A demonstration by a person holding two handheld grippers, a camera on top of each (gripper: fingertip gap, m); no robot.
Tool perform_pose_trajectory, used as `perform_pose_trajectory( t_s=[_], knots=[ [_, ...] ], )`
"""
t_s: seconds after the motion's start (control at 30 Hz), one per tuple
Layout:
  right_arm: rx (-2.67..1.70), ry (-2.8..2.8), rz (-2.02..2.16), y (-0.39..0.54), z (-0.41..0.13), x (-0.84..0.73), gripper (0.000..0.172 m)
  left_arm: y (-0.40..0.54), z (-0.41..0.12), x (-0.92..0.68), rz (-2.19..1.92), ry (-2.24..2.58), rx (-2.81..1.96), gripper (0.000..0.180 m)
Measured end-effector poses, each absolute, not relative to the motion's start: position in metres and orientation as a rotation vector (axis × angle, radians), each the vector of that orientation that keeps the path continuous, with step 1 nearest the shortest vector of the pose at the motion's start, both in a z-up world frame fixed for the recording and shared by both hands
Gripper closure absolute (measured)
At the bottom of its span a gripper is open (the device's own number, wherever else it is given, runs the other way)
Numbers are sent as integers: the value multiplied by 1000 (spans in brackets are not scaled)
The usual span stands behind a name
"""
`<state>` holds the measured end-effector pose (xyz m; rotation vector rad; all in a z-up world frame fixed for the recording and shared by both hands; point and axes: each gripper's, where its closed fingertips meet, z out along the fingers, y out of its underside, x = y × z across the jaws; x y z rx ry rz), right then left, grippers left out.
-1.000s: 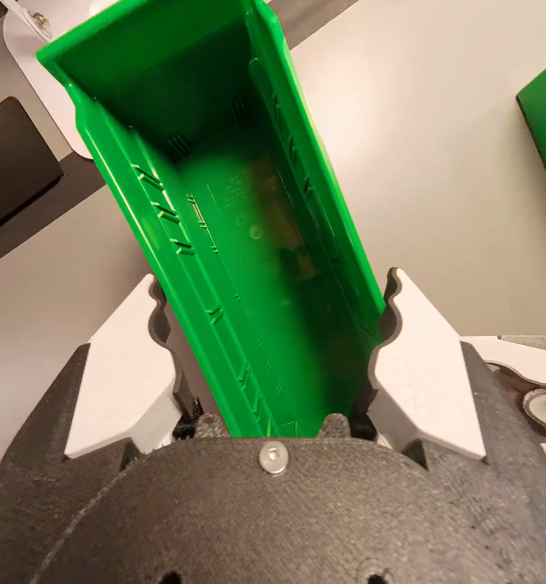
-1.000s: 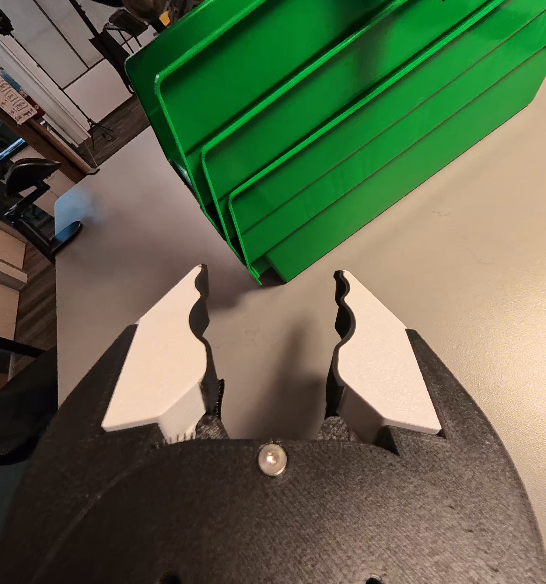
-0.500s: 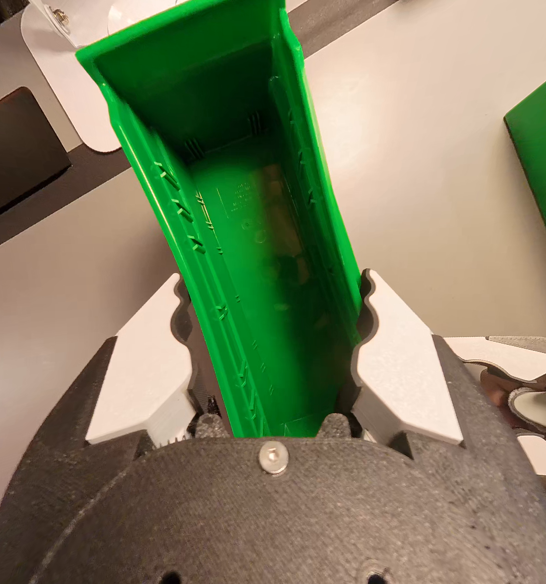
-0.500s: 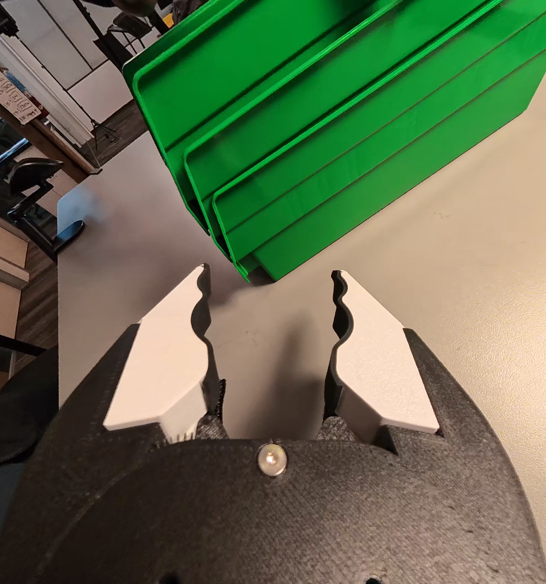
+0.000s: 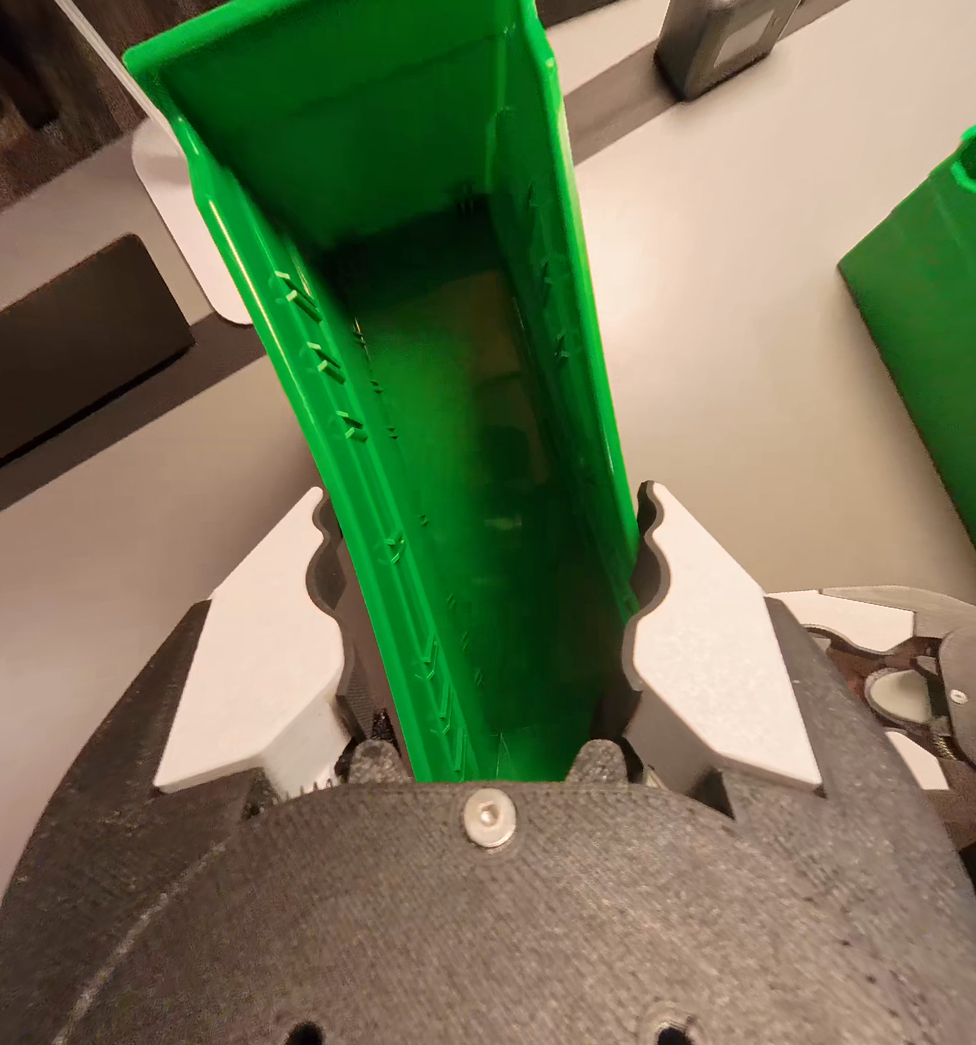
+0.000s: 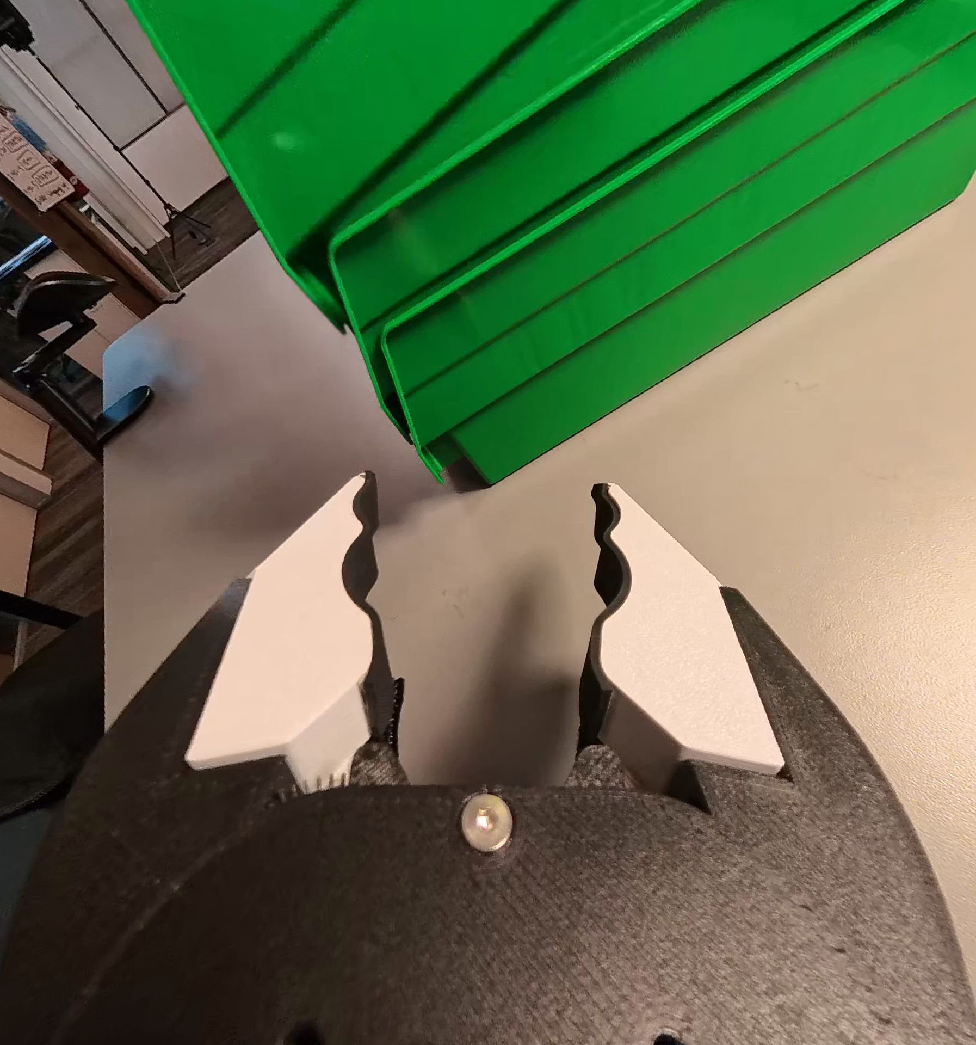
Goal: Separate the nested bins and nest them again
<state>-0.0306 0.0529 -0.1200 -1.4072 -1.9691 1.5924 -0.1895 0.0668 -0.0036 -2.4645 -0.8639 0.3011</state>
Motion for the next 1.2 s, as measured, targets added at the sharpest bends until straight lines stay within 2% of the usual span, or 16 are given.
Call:
perform_pose_trajectory(
  t_s=[0.3, 0.47, 0.6, 1.0, 1.07, 1.2],
  knots=[
    [-1400, -1974, 1586, 52, -120, -30, 93, 21, 73, -199, 300, -883, -2308, 75],
    [-1394, -1979, 1579, 51, -120, -29, 93, -45, 87, -213, 315, -984, -2243, 75],
    [-1389, -1981, 1574, 51, -121, -29, 93, -107, 62, -228, 341, -1106, -2245, 75],
    [-1460, -1926, 1635, 57, -119, -33, 93, -251, -90, -251, 272, -1456, -2246, 71],
    [-1485, -1908, 1662, 60, -119, -34, 93, -256, -103, -250, 261, -1467, -2212, 61],
    [-1543, -1858, 1732, 66, -116, -36, 92, -259, -99, -246, 273, -1450, -2156, 56]
  ],
)
